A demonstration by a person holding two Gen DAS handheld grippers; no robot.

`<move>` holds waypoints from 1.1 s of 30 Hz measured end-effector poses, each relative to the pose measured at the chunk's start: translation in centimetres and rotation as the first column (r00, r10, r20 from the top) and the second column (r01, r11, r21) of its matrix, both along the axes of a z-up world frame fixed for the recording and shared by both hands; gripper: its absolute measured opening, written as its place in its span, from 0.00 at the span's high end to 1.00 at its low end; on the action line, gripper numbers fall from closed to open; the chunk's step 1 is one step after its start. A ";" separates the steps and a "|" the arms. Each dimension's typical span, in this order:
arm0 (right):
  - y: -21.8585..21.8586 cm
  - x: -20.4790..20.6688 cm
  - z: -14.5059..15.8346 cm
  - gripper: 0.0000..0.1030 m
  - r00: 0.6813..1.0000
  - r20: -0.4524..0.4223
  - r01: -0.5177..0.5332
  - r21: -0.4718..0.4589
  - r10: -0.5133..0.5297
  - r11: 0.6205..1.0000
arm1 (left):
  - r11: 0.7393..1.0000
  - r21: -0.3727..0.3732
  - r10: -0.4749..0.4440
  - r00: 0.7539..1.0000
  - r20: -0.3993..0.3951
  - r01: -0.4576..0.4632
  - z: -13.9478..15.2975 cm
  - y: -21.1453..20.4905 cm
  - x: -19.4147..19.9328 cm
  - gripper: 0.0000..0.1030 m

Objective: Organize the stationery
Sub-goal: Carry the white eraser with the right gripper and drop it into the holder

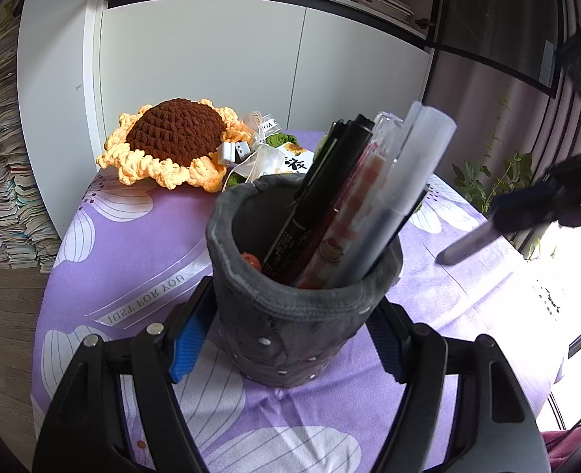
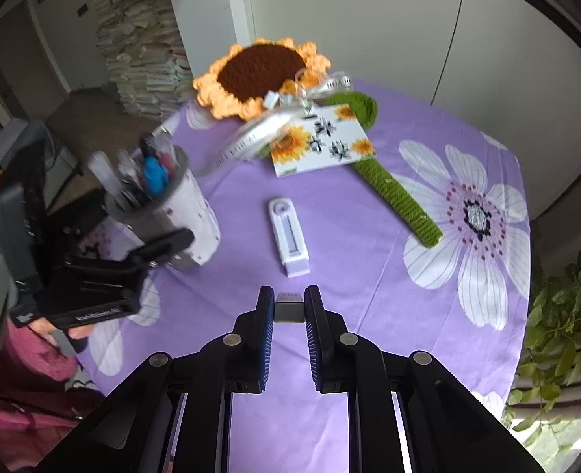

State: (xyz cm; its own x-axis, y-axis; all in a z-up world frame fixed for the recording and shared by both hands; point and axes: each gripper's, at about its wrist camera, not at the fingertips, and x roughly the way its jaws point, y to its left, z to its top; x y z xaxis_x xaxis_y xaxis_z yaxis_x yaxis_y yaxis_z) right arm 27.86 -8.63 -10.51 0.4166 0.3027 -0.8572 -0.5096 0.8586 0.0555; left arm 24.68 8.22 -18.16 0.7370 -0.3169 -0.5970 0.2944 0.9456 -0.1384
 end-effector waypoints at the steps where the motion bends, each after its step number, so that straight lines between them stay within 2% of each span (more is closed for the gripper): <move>1: 0.2 -0.5 1.0 0.84 1.000 0.027 -0.006 0.021 0.006 1.000 | 1.000 0.000 0.000 1.000 0.000 0.000 0.0 0.0 0.0 0.30; 5: 1.6 -3.0 5.2 0.84 0.991 0.134 -0.041 0.092 0.029 0.995 | 1.000 0.000 0.000 1.000 0.000 0.000 0.0 0.0 0.0 0.30; 8: 2.7 -3.3 8.0 0.84 0.978 0.197 -0.094 0.144 0.064 0.985 | 1.000 0.000 0.000 1.000 0.000 0.000 0.0 0.0 0.0 0.30; 13: 5.6 -2.9 10.7 0.84 0.962 0.242 -0.173 0.169 0.130 0.970 | 1.000 0.000 0.000 1.000 0.000 0.000 0.0 0.0 0.0 0.30; 18: 8.5 -0.5 9.8 0.84 0.963 0.192 -0.220 0.159 0.189 0.962 | 1.000 0.000 0.000 1.000 0.000 0.000 0.0 0.0 0.0 0.30; 23: 10.4 1.2 7.2 0.84 0.967 0.128 -0.235 0.139 0.218 0.962 | 1.000 0.000 0.000 1.000 -0.001 0.000 0.0 0.0 0.0 0.30; 33: 11.5 3.2 3.6 0.84 0.971 0.045 -0.238 0.123 0.234 0.963 | 1.000 0.000 0.000 1.000 -0.001 0.000 0.0 0.0 0.0 0.30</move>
